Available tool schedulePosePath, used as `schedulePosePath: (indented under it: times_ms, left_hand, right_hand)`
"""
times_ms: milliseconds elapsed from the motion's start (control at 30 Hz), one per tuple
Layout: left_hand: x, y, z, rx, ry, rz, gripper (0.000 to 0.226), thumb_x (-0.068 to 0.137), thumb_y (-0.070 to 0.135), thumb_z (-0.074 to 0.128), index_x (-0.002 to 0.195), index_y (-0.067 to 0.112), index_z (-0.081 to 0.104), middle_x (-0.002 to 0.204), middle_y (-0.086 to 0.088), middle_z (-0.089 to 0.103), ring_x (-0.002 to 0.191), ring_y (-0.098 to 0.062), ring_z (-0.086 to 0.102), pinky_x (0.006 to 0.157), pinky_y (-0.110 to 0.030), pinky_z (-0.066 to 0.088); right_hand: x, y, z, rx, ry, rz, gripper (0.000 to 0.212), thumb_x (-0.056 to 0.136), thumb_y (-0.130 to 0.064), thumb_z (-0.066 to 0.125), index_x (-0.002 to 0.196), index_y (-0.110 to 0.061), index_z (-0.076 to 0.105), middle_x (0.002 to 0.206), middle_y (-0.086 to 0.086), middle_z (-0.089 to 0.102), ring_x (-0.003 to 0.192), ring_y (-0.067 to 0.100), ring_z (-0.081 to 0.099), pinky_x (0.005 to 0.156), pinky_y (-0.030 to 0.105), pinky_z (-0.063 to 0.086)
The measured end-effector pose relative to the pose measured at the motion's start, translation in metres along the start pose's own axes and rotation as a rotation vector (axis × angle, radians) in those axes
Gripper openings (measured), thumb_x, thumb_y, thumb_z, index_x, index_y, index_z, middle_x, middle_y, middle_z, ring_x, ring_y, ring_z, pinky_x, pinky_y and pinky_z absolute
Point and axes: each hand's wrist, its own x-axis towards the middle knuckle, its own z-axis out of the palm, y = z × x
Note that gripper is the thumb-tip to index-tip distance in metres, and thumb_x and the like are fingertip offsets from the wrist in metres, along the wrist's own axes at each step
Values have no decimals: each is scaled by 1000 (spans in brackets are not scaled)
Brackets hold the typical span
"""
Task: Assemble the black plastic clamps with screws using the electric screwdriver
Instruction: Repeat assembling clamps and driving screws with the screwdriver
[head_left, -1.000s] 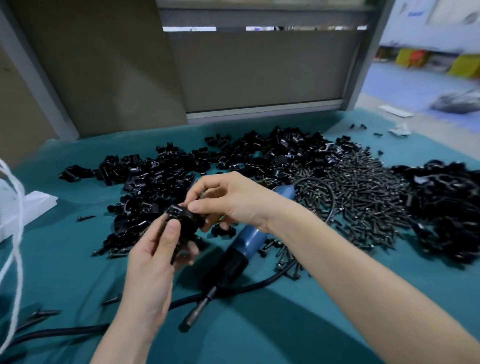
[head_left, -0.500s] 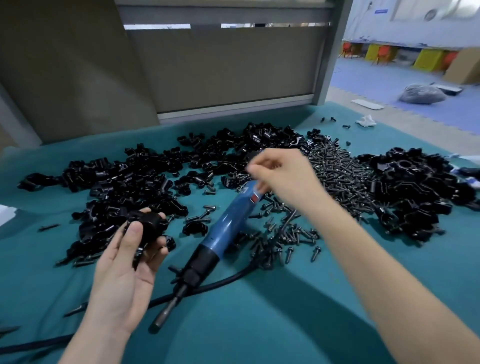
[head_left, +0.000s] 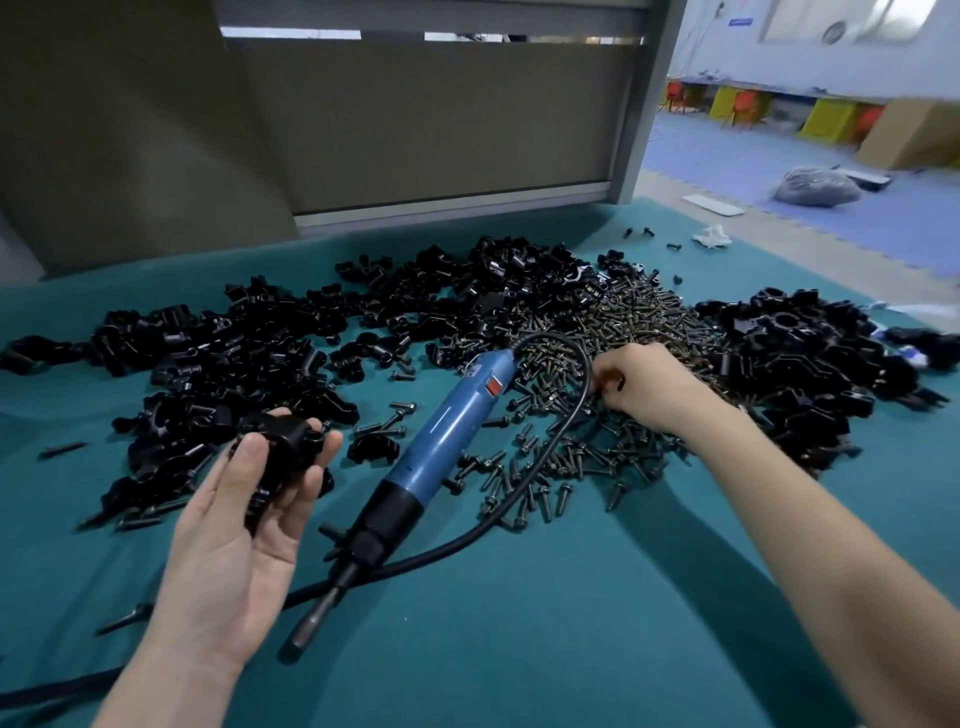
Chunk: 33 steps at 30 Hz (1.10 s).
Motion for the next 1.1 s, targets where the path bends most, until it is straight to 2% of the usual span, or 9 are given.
schedulePosePath:
  times_ms: [100,200,300,367,433,500,700,1000,1100]
  left_hand:
    - [-1,1,0,20,-21,-4,22,81,32,64,86,15,78,106,-10,74,100,-24,71,67,-13,55]
    - [-2,2,2,12,-28,-20,22,83,28,62,85,14,78,107,-10,74,100,-24,71,66,-13,55]
    - [-5,0,7,17,-69,-24,20,81,24,62,85,15,78,106,-12,73,100,-26,71,67,-15,56]
    - [-8,0,10,37,-105,-19,19,75,24,66,86,13,77,105,-13,73,98,-27,71,67,-16,56]
    - [-9,-2,13,80,-127,-13,28,69,25,69,92,9,74,104,-14,74,96,-28,72,68,-17,56]
    - [-9,-3,14,131,-134,-5,31,70,22,67,98,8,70,101,-13,74,94,-26,72,69,-18,56]
    - [-11,-2,12,207,-186,18,24,66,28,73,88,22,78,95,-5,75,91,-16,72,72,-20,55]
    - [-9,1,6,300,-225,49,21,72,26,70,91,31,78,96,0,75,94,-12,71,75,-20,55]
    - [-9,3,6,378,-213,78,21,70,28,71,90,33,77,92,1,75,88,-10,71,73,-18,55]
  right_hand:
    - [6,2,7,18,35,13,29,86,4,61,70,-20,56,71,-2,65,65,8,56,64,21,38]
    - [7,4,12,-32,45,5,14,88,-1,63,79,-12,63,98,5,63,86,18,59,78,29,47]
    - [1,6,3,60,259,47,10,91,-8,63,99,-9,68,111,3,59,92,17,55,92,29,46]
    - [-8,-5,-13,240,447,80,10,91,-10,63,100,-12,67,99,3,67,83,16,60,86,30,50]
    - [-22,-32,-31,419,525,-17,11,87,-10,69,91,-20,66,83,-7,67,77,10,65,80,18,51]
    - [-42,-74,-41,536,440,-221,11,80,-12,74,83,-22,69,76,-16,68,70,-1,65,70,5,47]
    - [-67,-165,-17,600,59,-535,10,79,-6,76,79,-16,75,73,-10,70,70,2,65,70,11,48]
    - [-60,-181,-8,486,78,-589,8,81,-6,75,82,-14,75,81,-4,66,70,7,60,70,9,44]
    - [-61,-185,-8,380,106,-658,6,83,-7,74,86,-11,76,87,-2,62,75,8,58,78,17,46]
